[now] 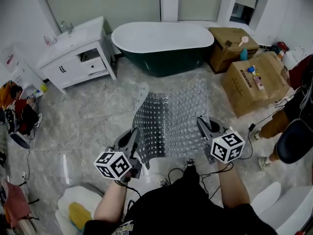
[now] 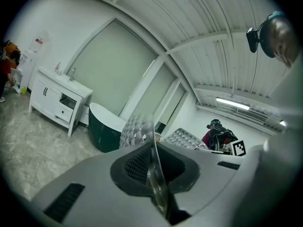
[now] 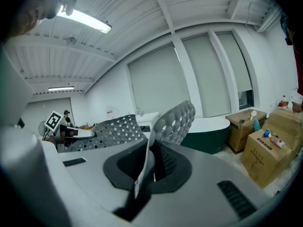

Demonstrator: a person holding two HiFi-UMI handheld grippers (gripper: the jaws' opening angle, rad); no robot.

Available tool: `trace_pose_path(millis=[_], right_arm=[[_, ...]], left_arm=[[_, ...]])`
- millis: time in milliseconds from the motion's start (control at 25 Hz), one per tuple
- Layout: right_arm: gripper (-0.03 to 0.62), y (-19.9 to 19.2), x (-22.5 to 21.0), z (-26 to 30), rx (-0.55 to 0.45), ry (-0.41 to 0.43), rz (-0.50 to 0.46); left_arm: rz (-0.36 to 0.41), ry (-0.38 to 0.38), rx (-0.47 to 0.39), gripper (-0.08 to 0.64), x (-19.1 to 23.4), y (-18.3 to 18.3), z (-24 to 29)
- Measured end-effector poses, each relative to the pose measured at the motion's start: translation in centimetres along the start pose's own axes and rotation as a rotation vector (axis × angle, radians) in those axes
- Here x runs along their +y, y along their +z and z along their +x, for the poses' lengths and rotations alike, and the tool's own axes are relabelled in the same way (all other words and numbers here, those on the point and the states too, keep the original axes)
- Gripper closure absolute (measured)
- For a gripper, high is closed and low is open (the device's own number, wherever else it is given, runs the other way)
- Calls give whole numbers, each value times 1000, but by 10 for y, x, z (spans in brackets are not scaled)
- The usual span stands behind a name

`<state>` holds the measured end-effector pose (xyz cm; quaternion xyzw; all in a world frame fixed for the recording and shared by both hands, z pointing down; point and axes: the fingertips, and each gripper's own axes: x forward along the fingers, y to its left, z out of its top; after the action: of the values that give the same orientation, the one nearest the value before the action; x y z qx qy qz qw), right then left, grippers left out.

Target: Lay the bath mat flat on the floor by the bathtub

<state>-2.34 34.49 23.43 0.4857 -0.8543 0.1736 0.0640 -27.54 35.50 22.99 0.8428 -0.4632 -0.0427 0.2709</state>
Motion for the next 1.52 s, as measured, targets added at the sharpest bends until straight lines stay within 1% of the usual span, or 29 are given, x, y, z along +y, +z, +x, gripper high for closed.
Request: trace_pose_path(millis=[280,600,920,1360,1520], right_arm=[[563,-5,-17,9,3,9,3],[563,-8,-58,12,18,14,27],[564,-5,-118,10,39,11,56],[565,12,-206,19,59,34,56],[565,12,-239,23,67,37,63]], left_arm=[[14,-6,26,529,-5,-5,20],[4,-5,44,528,-20,-17,59],[-22,6,37,529,-40,-27,112],[-50,35,20,529,-67,-37,194],[-56,41,18,529,-75,-43,225]])
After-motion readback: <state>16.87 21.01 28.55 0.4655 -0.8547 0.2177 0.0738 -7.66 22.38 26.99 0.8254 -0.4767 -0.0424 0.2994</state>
